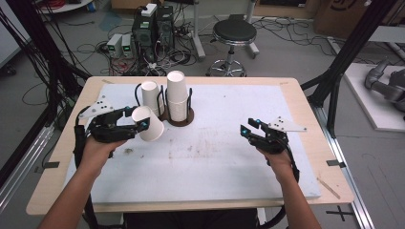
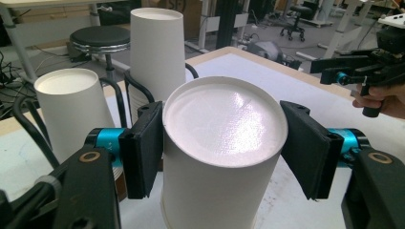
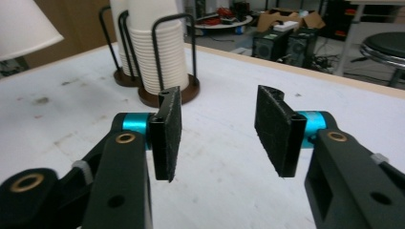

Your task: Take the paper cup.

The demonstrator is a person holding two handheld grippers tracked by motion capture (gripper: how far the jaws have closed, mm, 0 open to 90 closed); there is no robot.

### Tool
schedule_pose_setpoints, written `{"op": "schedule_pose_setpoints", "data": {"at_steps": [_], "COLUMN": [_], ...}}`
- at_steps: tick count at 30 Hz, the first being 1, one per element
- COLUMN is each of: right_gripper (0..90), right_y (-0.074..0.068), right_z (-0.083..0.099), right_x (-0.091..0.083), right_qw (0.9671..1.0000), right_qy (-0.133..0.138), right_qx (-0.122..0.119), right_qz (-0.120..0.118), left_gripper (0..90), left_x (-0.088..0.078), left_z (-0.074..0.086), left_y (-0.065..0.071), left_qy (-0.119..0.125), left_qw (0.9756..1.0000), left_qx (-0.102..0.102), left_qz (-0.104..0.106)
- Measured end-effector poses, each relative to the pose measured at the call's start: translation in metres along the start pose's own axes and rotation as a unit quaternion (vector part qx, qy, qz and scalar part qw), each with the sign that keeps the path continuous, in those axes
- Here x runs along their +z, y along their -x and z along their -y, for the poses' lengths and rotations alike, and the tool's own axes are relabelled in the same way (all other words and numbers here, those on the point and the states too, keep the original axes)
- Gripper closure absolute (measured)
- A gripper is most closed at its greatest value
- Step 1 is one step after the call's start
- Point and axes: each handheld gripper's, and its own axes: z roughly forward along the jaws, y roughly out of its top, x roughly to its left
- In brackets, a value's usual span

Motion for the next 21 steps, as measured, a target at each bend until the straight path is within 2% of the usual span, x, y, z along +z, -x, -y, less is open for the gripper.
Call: {"op": "schedule_pose_setpoints", "data": {"at_steps": [8, 15, 21], "right_gripper": [38.9, 22.2, 21.6], "right_y": [0.013, 0.019, 0.028], "right_z": [0.011, 0.019, 0.024], "right_x": [-0.021, -0.031, -0.043], "right_qw": [0.9997, 0.9985, 0.9983], "right_qy": [-0.006, -0.005, 0.002], "right_qx": [0.004, 0.016, 0.024], "right_qz": [0.025, 0.052, 0.053], "left_gripper": [34.9, 35.0, 35.0], "left_x": [0.006, 0.011, 0.014], "left_z": [0.002, 0.006, 0.008], "left_y": [0.006, 0.01, 0.015], "left_qy": [0.003, 0.001, 0.001], "left_qw": [1.0, 0.9999, 0.9996], "left_qx": [0.0, -0.001, 0.005], "left_qz": [0.008, 0.016, 0.029]}}
